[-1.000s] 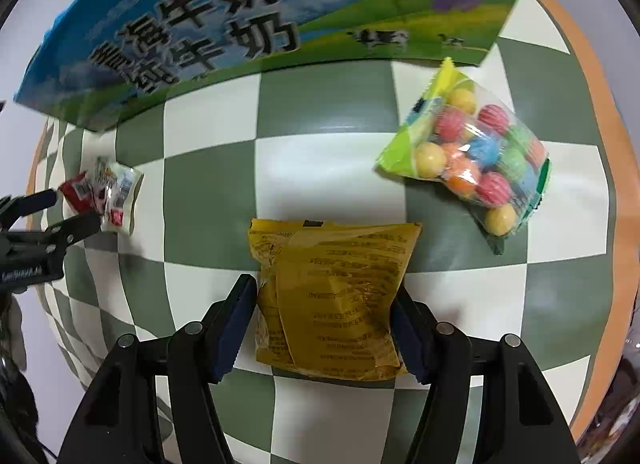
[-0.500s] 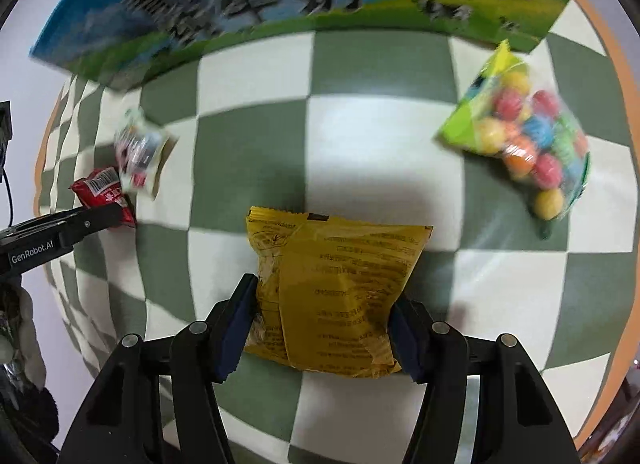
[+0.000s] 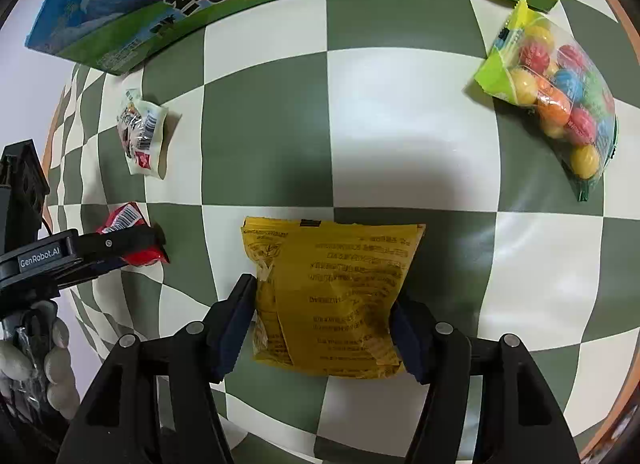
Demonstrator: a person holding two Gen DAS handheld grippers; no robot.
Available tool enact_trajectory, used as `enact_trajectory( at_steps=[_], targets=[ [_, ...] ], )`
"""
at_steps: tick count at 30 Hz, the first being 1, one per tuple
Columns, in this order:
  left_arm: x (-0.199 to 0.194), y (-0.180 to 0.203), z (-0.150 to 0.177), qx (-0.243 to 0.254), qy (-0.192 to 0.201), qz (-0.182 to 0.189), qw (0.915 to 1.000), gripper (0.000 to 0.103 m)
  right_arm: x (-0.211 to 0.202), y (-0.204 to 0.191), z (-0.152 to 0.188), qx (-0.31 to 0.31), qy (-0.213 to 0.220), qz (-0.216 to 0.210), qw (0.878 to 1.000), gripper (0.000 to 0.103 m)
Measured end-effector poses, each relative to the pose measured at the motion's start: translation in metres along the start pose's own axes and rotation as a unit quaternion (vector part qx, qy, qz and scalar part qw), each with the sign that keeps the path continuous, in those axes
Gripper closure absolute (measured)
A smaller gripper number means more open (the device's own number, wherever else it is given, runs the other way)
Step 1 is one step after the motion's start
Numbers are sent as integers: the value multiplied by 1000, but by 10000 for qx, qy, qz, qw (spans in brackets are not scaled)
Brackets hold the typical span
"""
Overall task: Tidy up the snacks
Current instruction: 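Grasp the yellow chip bag with right tool while left grasps red candy piece, then carry both items over the box and lower them inside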
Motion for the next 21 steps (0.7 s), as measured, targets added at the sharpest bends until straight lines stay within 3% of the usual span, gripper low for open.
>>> enact_trajectory(
  at_steps=[3,9,15,21],
  targets=[
    [-1,17,9,184,193,-451,9986,59,1,2,4,-175,99,167,9997,38],
    [2,46,32,738,215,-783,9940,61,-1,-13,17,-355,289,271,9986,44],
    [-5,61,44,1061,248,-725,9914,61,-24,-9,19,-211,394,2,9990,47],
    [-56,106,41,1586,662,-437,9841,61,-66,-7,11,-109,675,-389,9969,47]
  ],
)
Point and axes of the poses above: each gripper's, at about its wrist camera, not at the fingertips, and x roughly the way its jaws point, y to its right, z to its underside, the point moved 5 cm from there along x, roughly the way its jaws point, and after that the axes turned 6 degrees about x, right-handed, at the moved point
